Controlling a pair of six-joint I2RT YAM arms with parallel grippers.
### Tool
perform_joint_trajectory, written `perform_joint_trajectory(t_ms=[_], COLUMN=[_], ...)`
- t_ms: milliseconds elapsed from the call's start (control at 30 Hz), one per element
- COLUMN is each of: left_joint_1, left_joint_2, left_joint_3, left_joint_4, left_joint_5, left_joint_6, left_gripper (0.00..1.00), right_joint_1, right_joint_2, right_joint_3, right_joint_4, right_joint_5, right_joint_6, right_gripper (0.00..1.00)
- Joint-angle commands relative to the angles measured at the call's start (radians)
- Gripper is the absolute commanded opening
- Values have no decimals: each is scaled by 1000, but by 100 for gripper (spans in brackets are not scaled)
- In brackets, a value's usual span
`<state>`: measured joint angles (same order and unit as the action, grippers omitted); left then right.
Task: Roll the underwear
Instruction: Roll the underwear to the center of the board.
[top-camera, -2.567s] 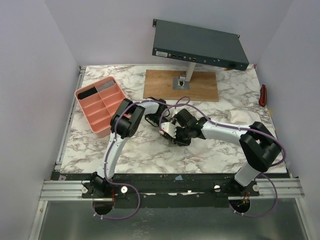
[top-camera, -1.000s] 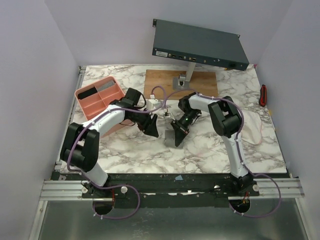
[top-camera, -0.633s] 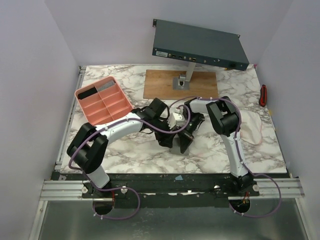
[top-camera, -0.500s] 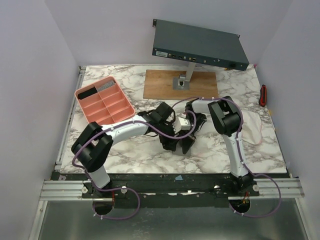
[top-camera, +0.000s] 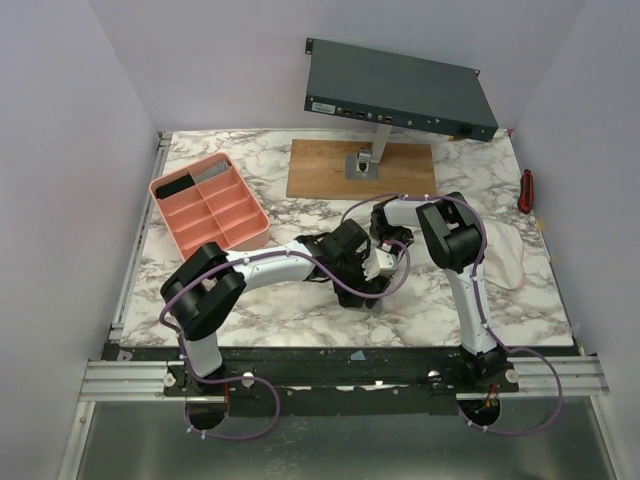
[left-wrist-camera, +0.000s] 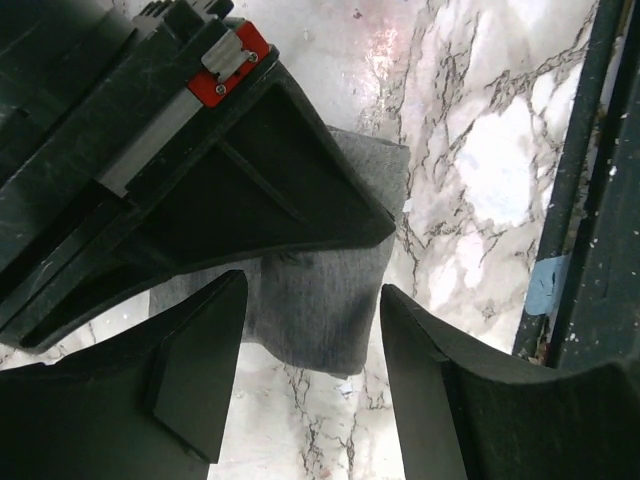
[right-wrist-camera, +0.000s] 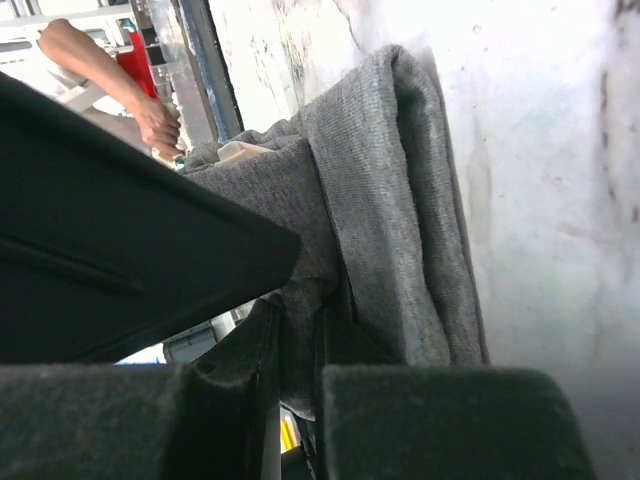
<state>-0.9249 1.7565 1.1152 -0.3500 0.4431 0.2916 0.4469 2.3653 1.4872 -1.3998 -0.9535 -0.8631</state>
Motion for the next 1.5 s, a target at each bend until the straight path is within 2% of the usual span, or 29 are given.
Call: perform_joint_trajectory(t_ms=[0, 300, 433, 700, 733, 800, 833, 1000, 1100, 1200, 1467], left_joint_1=[-12, -44, -52, -54, -53, -50, -43, 24, 70, 102, 171], left_joint_2=[39, 57, 69, 115, 121, 134, 141, 177, 209, 245, 310], left_joint_3=[16, 8, -2, 3, 2, 1, 3, 21, 45, 68, 115], left_joint_4=[29, 15, 15, 9, 8, 1, -1, -28, -52, -78, -130], left_joint_5=[-32, 30, 27, 16, 24, 46, 60, 167, 232, 284, 373], left_joint_6=[25, 28, 26, 12, 8, -2, -11, -60, -82, -96, -130], left_gripper=[60, 60, 54, 25, 21, 3, 0, 0, 0, 0, 0], right_joint_1=[-7, -8, -7, -7, -9, -15, -22, -72, -92, -104, -164], right_joint_2=[74, 71, 71, 56, 51, 36, 26, -51, -88, -125, -213], right_joint_3=[-32, -33, -32, -36, -38, -47, -54, -89, -100, -114, -150], right_joint_4=[184, 203, 208, 221, 224, 237, 246, 292, 300, 318, 351], right_joint_5=[186, 197, 197, 205, 207, 212, 213, 207, 203, 206, 223], right_joint_6=[-34, -17, -13, 3, 6, 17, 24, 59, 72, 90, 126], right_gripper=[1, 1, 1, 4, 5, 9, 10, 24, 41, 51, 53])
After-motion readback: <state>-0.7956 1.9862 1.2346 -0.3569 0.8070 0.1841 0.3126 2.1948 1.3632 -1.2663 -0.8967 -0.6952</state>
